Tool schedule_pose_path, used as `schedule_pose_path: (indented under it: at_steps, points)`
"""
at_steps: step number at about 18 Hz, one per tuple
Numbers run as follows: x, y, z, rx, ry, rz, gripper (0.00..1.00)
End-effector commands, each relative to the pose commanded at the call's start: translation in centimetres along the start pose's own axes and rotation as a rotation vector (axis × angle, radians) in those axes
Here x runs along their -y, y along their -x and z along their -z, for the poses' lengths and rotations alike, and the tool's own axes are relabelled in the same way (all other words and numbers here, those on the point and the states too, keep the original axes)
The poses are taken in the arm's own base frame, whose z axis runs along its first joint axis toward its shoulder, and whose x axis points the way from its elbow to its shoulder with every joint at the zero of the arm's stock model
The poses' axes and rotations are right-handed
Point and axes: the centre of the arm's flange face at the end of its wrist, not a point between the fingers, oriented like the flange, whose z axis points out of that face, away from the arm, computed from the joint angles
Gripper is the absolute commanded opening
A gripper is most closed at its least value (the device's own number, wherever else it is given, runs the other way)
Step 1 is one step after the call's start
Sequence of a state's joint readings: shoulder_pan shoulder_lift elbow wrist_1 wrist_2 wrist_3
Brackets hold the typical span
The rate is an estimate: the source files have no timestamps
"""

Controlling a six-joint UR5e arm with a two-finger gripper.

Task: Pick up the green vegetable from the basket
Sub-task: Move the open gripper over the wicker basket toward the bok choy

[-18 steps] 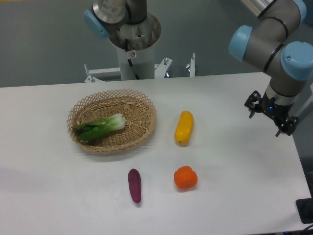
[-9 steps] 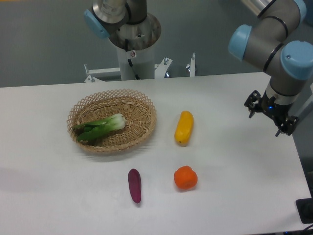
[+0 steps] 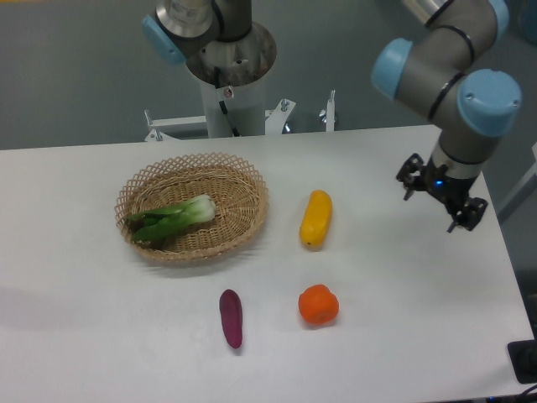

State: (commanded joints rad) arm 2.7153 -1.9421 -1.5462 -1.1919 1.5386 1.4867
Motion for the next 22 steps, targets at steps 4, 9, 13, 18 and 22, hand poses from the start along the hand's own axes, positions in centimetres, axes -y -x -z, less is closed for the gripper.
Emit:
schedule_pose_path:
  at_steps: [4, 9, 13, 18, 22]
  points:
    - [4.7, -3.8, -0.7, -0.023, 0.0, 0.019, 1.0]
    - [9.5, -10.9, -1.7, -0.067, 0.006, -0.068, 1.0]
    - [13.6, -15.4, -3.3, -0.112, 0.023, -0.13, 1.0]
    - [18.2, -20.9, -5.0, -0.163, -0.003, -0.184, 1.0]
    - [20.5, -24.3, -6.7, -0.198, 0.021, -0.154, 1.0]
